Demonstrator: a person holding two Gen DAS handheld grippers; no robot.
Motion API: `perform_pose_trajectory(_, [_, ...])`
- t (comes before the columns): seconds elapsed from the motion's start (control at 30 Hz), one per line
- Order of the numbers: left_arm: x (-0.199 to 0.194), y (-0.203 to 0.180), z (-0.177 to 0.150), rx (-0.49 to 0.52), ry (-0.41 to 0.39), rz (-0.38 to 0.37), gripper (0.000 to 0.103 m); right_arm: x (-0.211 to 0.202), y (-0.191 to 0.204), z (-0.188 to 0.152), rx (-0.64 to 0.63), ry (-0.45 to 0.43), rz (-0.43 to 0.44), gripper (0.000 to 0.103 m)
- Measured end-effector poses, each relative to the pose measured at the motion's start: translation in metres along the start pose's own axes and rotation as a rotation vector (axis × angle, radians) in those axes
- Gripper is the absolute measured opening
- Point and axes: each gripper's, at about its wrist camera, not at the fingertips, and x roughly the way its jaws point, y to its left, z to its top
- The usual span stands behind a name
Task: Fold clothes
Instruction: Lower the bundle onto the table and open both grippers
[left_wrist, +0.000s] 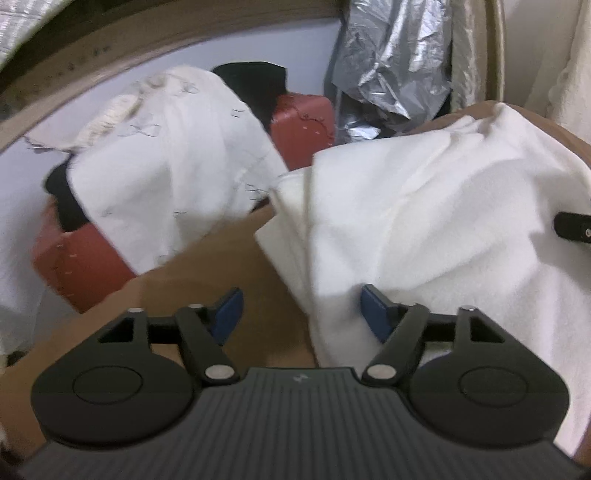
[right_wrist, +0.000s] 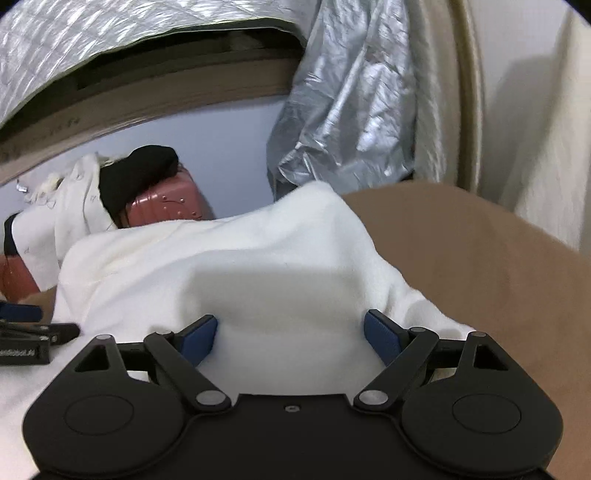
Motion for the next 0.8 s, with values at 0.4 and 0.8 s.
perform_pose_trajectory(0.4, [-0.096,0.021,0.017,-0.113,0.054,-0.149,0.103,-0.125,0.036,-0.008,-0.121,0.297,-0.012,0.093])
perform_pose_trajectory(0.8, [-0.201,-0.033,-0.025,0.134,0.03,-0.291,0.103,-0.266,0.07,-0.028,-0.07,0.37,-0.19,0.092])
